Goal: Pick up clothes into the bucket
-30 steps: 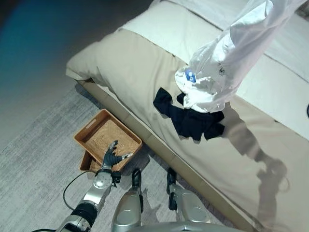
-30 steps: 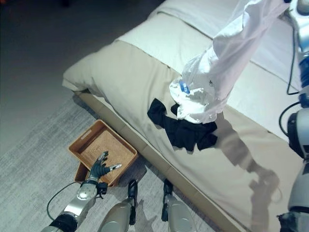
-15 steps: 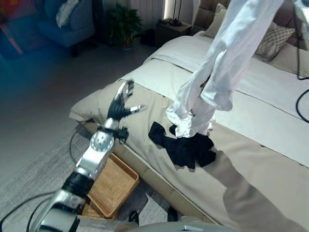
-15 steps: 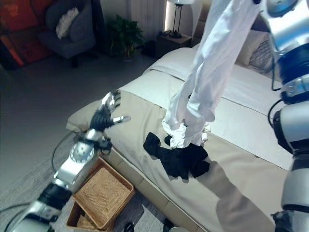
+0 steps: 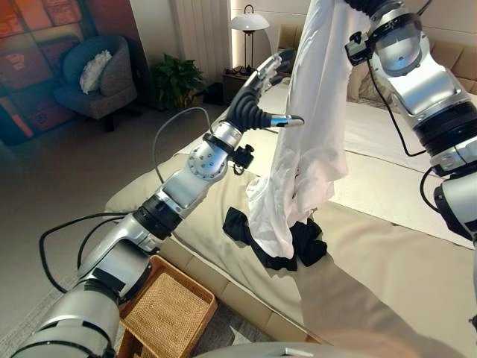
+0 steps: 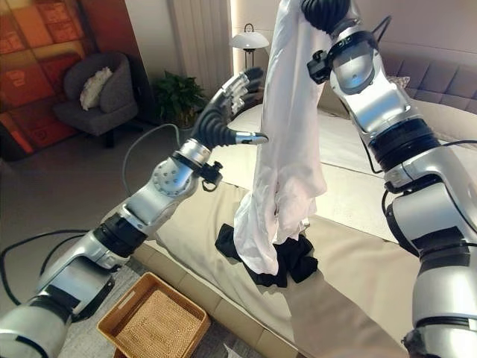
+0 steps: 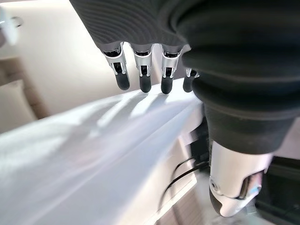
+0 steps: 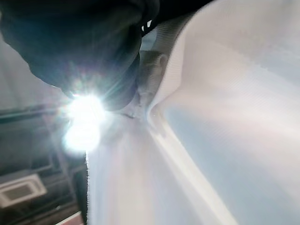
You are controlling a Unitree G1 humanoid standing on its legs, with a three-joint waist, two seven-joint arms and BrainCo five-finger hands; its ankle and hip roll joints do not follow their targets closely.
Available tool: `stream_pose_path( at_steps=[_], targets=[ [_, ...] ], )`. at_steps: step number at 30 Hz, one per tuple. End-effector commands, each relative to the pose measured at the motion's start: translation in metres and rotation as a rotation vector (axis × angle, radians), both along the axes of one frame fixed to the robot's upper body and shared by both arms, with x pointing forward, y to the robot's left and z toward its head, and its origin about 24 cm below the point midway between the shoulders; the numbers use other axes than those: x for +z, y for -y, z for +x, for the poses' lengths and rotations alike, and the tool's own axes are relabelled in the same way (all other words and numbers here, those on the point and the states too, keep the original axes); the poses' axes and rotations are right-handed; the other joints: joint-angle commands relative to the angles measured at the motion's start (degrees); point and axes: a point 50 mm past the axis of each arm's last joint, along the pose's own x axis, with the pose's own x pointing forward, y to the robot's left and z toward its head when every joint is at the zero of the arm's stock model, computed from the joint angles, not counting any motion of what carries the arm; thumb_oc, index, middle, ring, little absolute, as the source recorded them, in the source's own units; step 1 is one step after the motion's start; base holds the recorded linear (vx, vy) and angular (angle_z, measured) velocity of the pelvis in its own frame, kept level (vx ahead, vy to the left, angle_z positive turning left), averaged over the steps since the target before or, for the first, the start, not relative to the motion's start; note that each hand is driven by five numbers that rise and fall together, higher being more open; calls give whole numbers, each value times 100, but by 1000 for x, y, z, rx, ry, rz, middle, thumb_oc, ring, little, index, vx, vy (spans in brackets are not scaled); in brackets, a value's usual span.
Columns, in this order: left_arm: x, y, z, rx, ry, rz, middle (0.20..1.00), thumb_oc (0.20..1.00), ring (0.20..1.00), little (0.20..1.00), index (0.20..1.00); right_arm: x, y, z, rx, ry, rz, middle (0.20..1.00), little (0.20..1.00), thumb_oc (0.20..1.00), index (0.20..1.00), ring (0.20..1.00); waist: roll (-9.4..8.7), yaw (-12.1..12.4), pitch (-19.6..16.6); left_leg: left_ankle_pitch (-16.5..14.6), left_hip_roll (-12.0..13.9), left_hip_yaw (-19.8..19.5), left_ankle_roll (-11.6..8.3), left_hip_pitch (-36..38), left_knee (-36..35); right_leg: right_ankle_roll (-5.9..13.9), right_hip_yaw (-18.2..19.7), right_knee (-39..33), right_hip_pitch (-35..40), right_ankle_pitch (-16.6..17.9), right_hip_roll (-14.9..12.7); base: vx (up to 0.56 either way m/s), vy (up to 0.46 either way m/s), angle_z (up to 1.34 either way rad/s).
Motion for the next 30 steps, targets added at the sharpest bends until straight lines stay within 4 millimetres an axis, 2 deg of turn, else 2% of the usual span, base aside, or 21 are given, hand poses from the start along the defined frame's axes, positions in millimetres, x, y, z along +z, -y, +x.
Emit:
stream_pose_path(
  at_steps=[1, 3, 4, 7, 9, 10, 14, 18, 23, 26, 29, 30],
  targets=[
    [15, -9, 25, 153, 42, 43, 1000, 1000, 1000, 1000, 1000, 49, 0, -29, 93, 181, 52, 200, 200, 200, 200, 200, -327, 35, -67, -474, -20, -102, -48, -49, 494, 377, -131, 695, 128, -530, -344, 0, 0, 0],
    [10, -9, 29, 179, 22, 58, 1000, 1000, 1000, 1000, 1000, 50, -1, -32, 110, 193, 56, 200, 200, 200, 200, 200, -319, 20, -55, -477, -17, -98, -46, -38, 493, 379, -122, 696, 131, -532, -345, 0, 0, 0],
    [-3, -10, 37, 240, -25, 69, 1000, 1000, 1000, 1000, 1000, 55, -9, -43, 177, 238, 64, 200, 200, 200, 200, 200, -304, -21, -20, -478, -25, -86, -40, -22, 484, 382, -100, 698, 134, -532, -345, 0, 0, 0],
    [-17, -12, 45, 300, -87, 85, 1000, 1000, 1000, 1000, 1000, 59, -19, -57, 254, 290, 70, 200, 200, 200, 200, 200, -286, -51, 23, -486, -21, -64, -35, 5, 481, 385, -76, 698, 150, -540, -343, 0, 0, 0],
    [-20, -13, 47, 314, -103, 87, 1000, 1000, 1000, 1000, 1000, 61, -23, -62, 286, 308, 70, 200, 200, 200, 200, 200, -276, -65, 36, -487, -18, -51, -31, 10, 481, 384, -64, 695, 151, -537, -346, -6, 4, -2],
    [-29, -15, 50, 337, -144, 101, 1000, 1000, 1000, 1000, 1000, 61, -30, -70, 337, 333, 71, 200, 200, 200, 200, 200, -258, -90, 63, -493, -18, -34, -23, 22, 483, 387, -45, 694, 139, -531, -344, -17, 9, -6],
    [-44, -19, 54, 397, -190, 142, 1000, 1000, 1000, 1000, 1000, 66, -45, -90, 440, 403, 65, 200, 200, 200, 200, 200, -242, -110, 118, -507, -15, -1, -8, 35, 492, 383, 14, 673, 119, -508, -332, -14, 1, -10],
    [-56, -15, 55, 418, -241, 158, 1000, 1000, 1000, 1000, 1000, 69, -57, -105, 536, 447, 88, 200, 200, 200, 200, 200, -240, -139, 155, -514, -15, 22, 5, 16, 508, 382, 73, 677, 82, -490, -320, -4, -1, -3],
    [-52, -3, 52, 335, -254, 126, 1000, 1000, 1000, 1000, 1000, 67, -69, -112, 618, 434, 82, 200, 200, 200, 200, 200, -250, -157, 169, -508, -6, 28, 6, 7, 502, 379, 80, 679, 69, -490, -314, 1, -2, -1],
    [-25, 21, 36, 68, -218, 64, 1000, 1000, 1000, 1000, 1000, 64, -72, -109, 631, 398, 73, 200, 200, 200, 200, 200, -246, -149, 160, -497, -4, -2, -7, -15, 497, 375, 71, 628, 62, -456, -302, 0, 0, 0],
    [-10, 23, 24, -121, -245, 36, 1000, 1000, 1000, 1000, 1000, 61, -73, -107, 639, 371, 55, 200, 200, 200, 200, 200, -266, -143, 142, -475, 11, -6, -36, -35, 478, 378, 48, 586, 70, -438, -291, 0, 0, 0],
    [-10, 23, 24, -120, -245, 36, 1000, 1000, 1000, 1000, 1000, 62, -73, -107, 639, 371, 55, 200, 200, 200, 200, 200, -268, -145, 142, -474, 11, -7, -36, -35, 478, 378, 47, 586, 71, -438, -291, 0, 0, 0]
  ],
)
